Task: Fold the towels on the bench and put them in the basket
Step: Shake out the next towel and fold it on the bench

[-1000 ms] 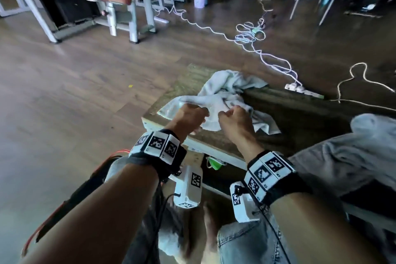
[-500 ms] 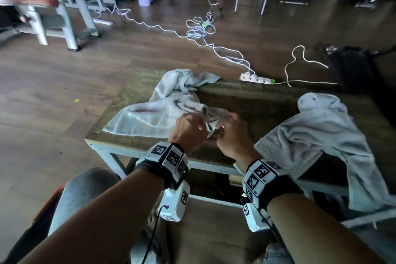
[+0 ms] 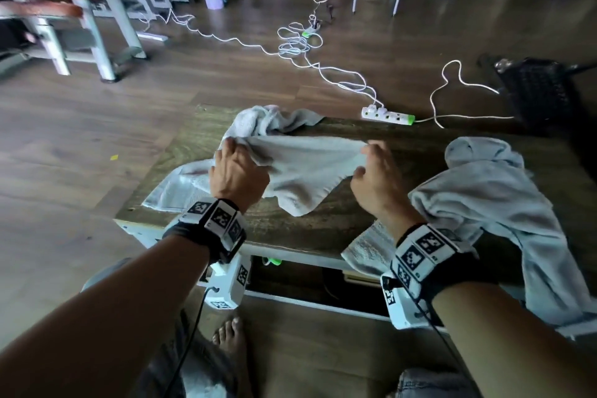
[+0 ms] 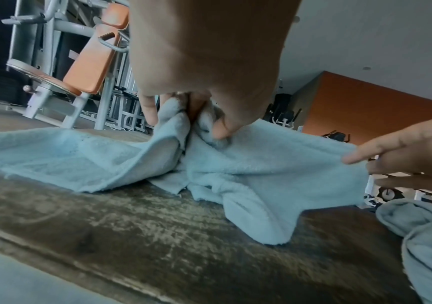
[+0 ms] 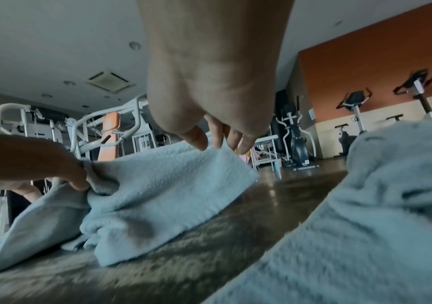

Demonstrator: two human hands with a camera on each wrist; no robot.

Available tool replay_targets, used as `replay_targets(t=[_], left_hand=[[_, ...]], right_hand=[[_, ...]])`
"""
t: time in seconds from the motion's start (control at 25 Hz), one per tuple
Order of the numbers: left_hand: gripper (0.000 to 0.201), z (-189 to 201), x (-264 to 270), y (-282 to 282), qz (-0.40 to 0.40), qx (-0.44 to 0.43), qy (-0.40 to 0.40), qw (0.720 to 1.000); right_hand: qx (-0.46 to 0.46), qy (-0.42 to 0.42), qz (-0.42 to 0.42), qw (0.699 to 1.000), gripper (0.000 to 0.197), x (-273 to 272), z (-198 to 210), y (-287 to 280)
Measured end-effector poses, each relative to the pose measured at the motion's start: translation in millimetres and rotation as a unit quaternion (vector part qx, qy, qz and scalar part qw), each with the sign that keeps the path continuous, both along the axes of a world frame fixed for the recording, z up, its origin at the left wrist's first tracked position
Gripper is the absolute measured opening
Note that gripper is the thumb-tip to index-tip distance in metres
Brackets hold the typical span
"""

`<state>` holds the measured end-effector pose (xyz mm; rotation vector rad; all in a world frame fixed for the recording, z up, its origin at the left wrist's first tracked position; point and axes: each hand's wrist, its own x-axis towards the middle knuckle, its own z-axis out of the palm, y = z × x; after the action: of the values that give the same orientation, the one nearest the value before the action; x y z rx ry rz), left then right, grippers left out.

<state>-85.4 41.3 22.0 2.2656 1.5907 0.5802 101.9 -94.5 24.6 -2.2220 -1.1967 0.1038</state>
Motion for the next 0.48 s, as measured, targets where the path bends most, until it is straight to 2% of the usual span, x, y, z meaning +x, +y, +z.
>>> replay_targets(t=[0.16,0.24,0.32,0.4,0.48], left_hand=[[0.022,6.6,8.6,-4.9,0.006,-0.002,-0.067,0.998],[0.031,11.5,9.1,-5.8,0.01,0.034,-0.081,0.996],[0.043,17.1,5.5,-4.2,-0.008,0.037,-0.061,0.997],[0.044,21.0,3.4,-5.6,-0.03,0.041,-0.048,0.998],[0.041,24.7,7.9,-15.9,-0.068,0.096,-0.075,0.99]], right_hand=[[0.049,0.031,-0.012,0.998,0.035,10.1,18.8,-9.9],[0.102,0.055,-0.038,0.993,0.035,12.8,26.7,-14.9],[0.168,0.098,-0.061,0.979,0.039,17.7,38.2,-21.0],[0.212,0.169,-0.068,0.96,0.042,22.3,51.6,-26.9],[0.248,0.231,-0.057,0.939,0.04,25.9,62.6,-30.9]])
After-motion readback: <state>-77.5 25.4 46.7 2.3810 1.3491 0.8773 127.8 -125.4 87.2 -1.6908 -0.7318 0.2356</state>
